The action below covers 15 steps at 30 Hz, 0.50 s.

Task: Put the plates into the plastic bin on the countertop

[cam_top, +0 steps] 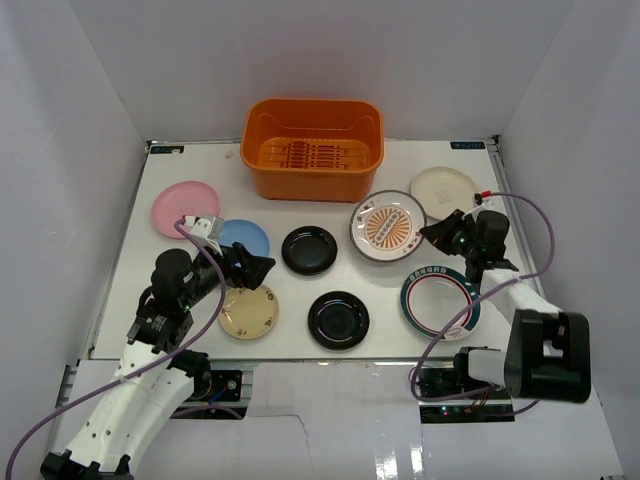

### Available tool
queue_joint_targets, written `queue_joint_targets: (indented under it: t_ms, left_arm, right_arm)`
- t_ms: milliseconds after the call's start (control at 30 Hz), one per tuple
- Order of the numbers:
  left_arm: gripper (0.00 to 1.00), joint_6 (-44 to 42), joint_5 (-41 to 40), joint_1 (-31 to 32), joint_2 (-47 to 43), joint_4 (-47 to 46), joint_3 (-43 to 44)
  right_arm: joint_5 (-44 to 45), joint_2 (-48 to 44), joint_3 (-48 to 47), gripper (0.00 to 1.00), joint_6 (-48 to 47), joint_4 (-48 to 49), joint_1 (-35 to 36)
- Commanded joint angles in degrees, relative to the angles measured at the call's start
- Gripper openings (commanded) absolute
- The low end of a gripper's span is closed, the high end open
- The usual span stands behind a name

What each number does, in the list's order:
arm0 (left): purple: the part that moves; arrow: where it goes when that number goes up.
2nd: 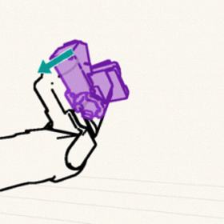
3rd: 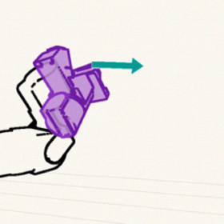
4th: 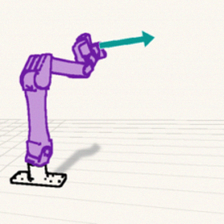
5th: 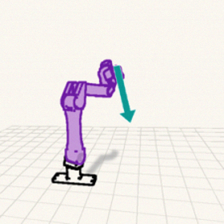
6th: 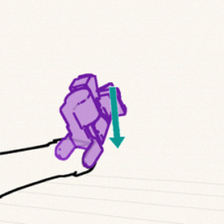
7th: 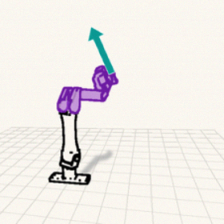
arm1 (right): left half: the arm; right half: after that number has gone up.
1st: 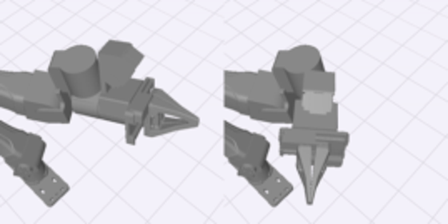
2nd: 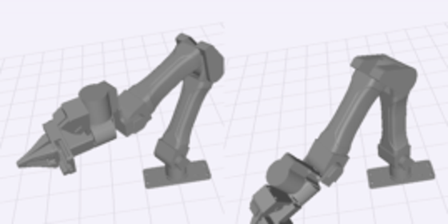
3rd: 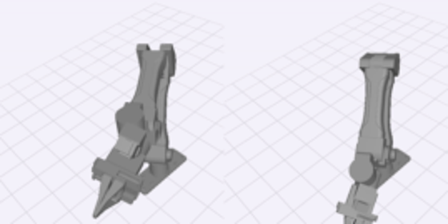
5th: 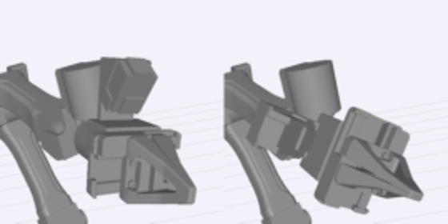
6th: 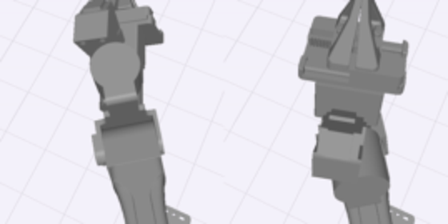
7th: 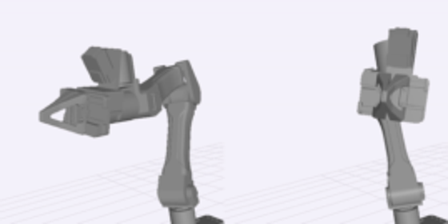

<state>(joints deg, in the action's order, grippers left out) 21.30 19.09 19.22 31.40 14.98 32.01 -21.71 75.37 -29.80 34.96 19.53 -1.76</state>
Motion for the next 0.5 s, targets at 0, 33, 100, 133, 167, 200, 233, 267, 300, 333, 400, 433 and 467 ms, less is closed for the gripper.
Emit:
queue_joint_targets:
  t_ms: [0, 33, 100, 133, 167, 200, 233, 267, 300, 333, 400, 433, 467]
  left_arm:
    - [0.98, 0.2, 0.1, -0.2, -0.9, -0.7, 1.9]
    - [0.98, 0.2, 0.1, -0.3, -1.1, -0.7, 1.9]
    - [0.98, 0.2, -0.2, -0.3, -1.3, -0.7, 1.8]
    - [0.98, 0.1, 0.0, -0.3, -1.3, -0.7, 1.8]
    - [0.98, 0.2, 0.1, -0.4, -1.3, -0.7, 1.8]
    - [0.98, 0.2, 0.2, -0.3, -1.2, -0.6, 1.8]
    - [0.98, 0.1, 0.5, -0.3, -1.1, -0.7, 1.8]
    - [0.98, 0.1, 0.6, -0.3, -1.0, -0.7, 1.9]
    - [0.98, 0.2, 0.7, -0.4, -0.7, -0.6, 1.9]
    - [0.98, 0.1, 1.1, -0.3, -0.6, -0.7, 1.9]
    - [0.98, 0.1, 1.4, -0.3, -0.2, -0.6, 1.9]
    - [0.98, 0.1, 1.6, -0.3, 0.0, -0.7, 2.0]
    - [0.98, 0.0, 1.6, -0.3, 0.1, -0.5, 1.9]
  right_arm:
    - [2.5, -11.3, -1.8, 0.08, 0.0, -0.8, -0.2]
    - [2.6, -13.3, -2.5, 0.08, -0.2, -2.0, -0.2]
    - [2.6, -17.9, -4.5, 0.08, -0.2, -5.3, -0.2]
    - [2.4, -18.9, -6.8, 0.08, -0.1, -6.2, -0.2]
    - [2.1, -19.9, -8.1, 0.08, 0.1, -7.3, -0.2]
    - [1.2, -21.0, -9.3, 0.08, 0.7, -7.7, -0.1]
    - [0.9, -21.1, -11.9, 0.08, 1.2, -7.7, -0.1]
    - [0.5, -21.0, -13.3, 0.08, 1.7, -7.5, 0.2]
    - [0.2, -19.6, -14.8, 0.08, 2.2, -6.5, 0.5]
    - [0.3, -18.4, -16.6, 0.08, 2.6, -6.3, 0.9]
    - [1.0, -13.8, -22.7, 0.08, 2.7, -6.0, 4.1]
    - [1.9, -12.2, -24.8, 0.08, 2.0, -5.6, 5.4]
    - [3.5, -10.3, -29.4, 0.08, 1.2, -5.6, 8.7]
